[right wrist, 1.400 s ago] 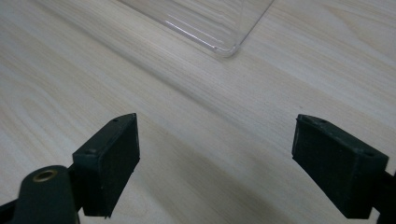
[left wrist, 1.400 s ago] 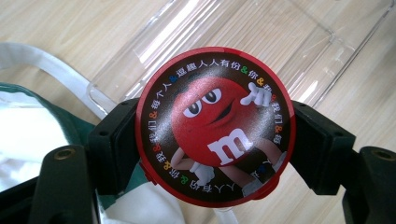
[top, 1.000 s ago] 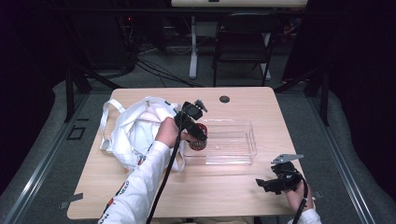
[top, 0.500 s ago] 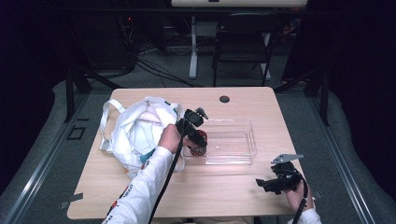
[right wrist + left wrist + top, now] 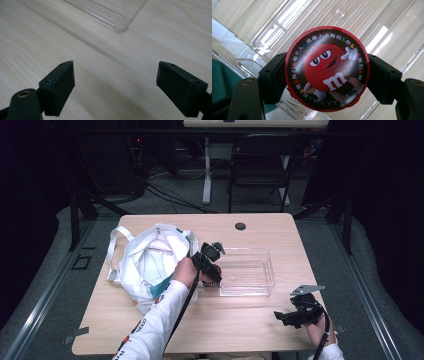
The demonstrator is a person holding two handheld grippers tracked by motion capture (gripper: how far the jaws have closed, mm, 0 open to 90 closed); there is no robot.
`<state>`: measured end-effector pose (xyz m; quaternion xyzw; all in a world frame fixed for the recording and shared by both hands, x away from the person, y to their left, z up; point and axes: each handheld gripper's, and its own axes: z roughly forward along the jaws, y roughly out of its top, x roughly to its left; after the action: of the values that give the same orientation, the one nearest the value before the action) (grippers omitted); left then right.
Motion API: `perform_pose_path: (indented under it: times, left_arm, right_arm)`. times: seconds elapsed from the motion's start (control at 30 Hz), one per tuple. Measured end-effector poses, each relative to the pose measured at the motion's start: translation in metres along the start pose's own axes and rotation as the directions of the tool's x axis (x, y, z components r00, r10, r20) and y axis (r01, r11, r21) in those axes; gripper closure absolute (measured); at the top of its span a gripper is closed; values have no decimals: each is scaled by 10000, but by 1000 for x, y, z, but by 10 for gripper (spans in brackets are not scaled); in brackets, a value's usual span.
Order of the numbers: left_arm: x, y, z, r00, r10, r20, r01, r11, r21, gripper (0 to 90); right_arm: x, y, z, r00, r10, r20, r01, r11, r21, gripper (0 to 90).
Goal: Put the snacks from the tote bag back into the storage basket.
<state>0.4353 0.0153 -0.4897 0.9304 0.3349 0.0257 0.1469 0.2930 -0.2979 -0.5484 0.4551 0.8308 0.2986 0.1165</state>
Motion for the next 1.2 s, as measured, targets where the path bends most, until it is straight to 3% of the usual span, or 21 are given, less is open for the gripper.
perform_pose_path:
  times: [1.0,1.2]
  left_arm:
    - [-3,-5,4,9996,-31,-282,41,9993,372,254]
    - [-4,-5,-5,9995,-150,-292,147,9998,-101,210]
  right_arm:
    - [0,0,0,10000,-3,6,3,9999,-103,148]
    - [0,0,0,10000,-19,37,19,10000,-42,148]
